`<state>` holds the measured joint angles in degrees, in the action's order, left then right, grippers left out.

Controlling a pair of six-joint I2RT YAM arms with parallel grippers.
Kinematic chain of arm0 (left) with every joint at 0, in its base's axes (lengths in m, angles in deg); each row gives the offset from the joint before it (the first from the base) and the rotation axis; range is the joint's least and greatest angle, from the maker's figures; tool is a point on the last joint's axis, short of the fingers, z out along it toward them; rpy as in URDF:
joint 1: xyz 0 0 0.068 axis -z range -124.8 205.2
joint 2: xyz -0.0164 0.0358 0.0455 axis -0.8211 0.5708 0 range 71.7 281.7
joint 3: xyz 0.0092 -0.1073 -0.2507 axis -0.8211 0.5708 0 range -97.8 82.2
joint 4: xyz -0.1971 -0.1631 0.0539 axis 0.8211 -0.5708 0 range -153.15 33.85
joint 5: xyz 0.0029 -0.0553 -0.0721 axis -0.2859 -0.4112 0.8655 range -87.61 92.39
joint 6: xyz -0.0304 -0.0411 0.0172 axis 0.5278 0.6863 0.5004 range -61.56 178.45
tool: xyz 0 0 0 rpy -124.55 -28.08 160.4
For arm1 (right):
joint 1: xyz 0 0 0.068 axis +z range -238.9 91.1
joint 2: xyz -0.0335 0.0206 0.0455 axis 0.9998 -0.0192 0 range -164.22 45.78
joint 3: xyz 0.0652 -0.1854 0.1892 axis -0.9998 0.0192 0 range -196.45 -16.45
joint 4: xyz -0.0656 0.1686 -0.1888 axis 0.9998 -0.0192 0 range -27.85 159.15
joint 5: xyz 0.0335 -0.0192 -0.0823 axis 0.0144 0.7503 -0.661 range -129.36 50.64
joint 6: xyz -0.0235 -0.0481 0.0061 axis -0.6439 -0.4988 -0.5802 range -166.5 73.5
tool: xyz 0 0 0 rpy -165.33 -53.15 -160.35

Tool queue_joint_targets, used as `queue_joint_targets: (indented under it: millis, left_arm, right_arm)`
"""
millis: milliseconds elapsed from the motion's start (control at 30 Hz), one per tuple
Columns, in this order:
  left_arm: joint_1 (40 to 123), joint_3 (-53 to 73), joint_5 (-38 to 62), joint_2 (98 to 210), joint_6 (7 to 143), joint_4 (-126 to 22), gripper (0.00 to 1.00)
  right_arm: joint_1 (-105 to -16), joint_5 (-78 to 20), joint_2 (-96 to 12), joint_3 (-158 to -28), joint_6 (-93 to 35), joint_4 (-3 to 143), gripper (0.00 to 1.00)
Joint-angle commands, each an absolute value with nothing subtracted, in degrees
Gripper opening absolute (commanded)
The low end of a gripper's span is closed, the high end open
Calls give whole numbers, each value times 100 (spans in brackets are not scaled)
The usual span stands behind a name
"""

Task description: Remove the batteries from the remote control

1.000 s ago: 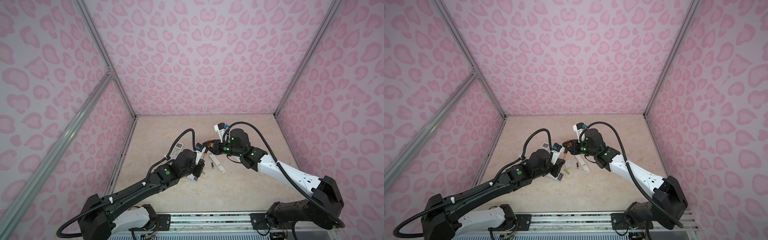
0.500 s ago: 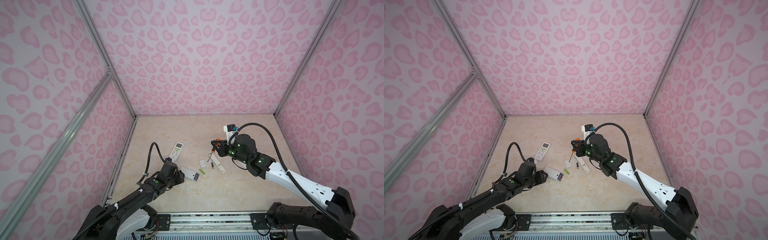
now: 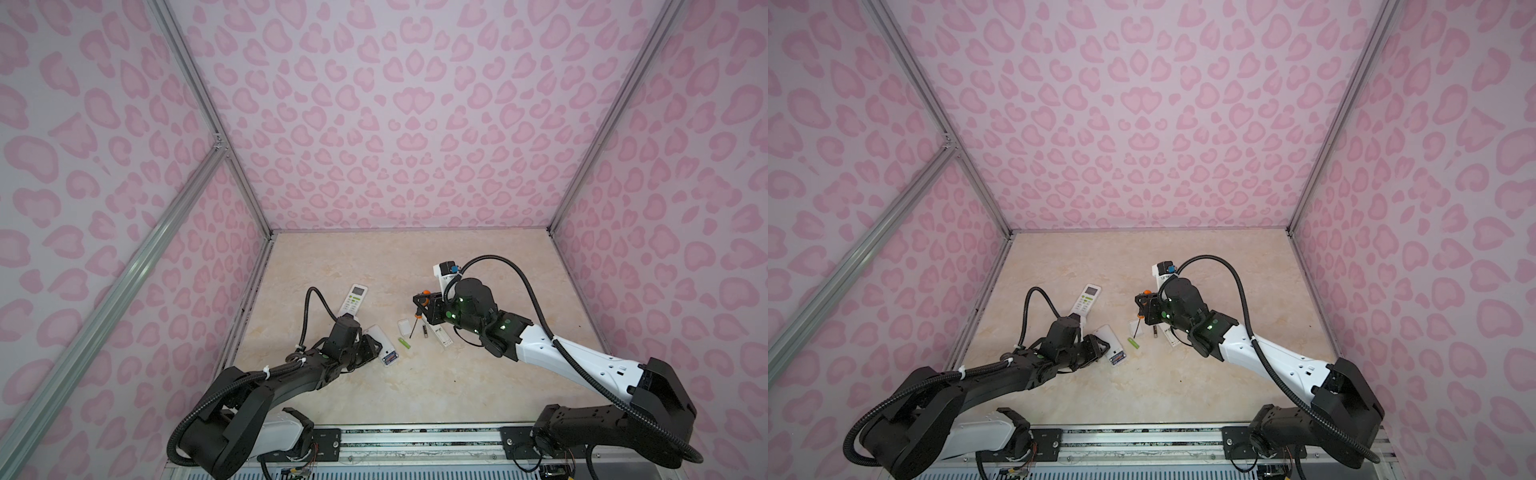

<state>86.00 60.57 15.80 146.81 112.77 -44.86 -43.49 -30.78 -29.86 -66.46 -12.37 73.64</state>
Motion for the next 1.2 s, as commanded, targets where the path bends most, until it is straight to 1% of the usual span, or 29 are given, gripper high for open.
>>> queue_joint_targets:
  millis: [0,100,167,300,467,600,633,667,800,900,1000,1067,1167]
  left_arm:
    - [8600,5853,1715,14839,11192,-4154,37]
    - [8604,5707,1750,14888,11077,-4294,37]
    - [8596,5697,1747,14804,11072,-4355,39]
    - [8596,5859,1742,14477,11171,-4476,41]
    - [8596,6214,1865,14131,11306,-4490,40]
    - [8579,6414,1844,14035,11455,-4402,37]
    - [8578,6445,1840,14058,11498,-4354,37]
    - [8578,6444,1853,14090,11496,-4333,32]
    - [8578,6419,1929,14313,11463,-4208,26]
    - [8579,6361,1970,14517,11381,-4174,26]
    - [8569,6210,1949,14746,11202,-4182,30]
    - [8561,6056,1953,14933,11113,-4185,30]
    - [8561,5932,1962,15180,11134,-3999,28]
  right_arm:
    - [-4256,-3246,-3060,-6552,-1223,7552,0]
    - [-4121,-3333,-3184,-6503,-1232,7646,0]
    - [-3954,-3408,-3320,-6508,-1233,7731,0]
    - [-3551,-3834,-3577,-6562,-1364,7810,0]
    - [-3221,-4060,-3936,-6654,-1836,8153,0]
    - [-3221,-4039,-4182,-6706,-2117,8363,0]
    - [-3216,-4052,-4240,-6746,-2167,8338,0]
    - [-3221,-4067,-4276,-6766,-2200,8322,0]
    - [-3214,-4086,-4449,-6794,-2293,8388,0]
    - [-3223,-4034,-4645,-6829,-2355,8472,0]
    - [-3305,-3856,-4850,-6919,-2279,8544,0]
    - [-3368,-3756,-4901,-6926,-2198,8583,0]
    - [-3396,-3772,-4853,-6876,-2222,8594,0]
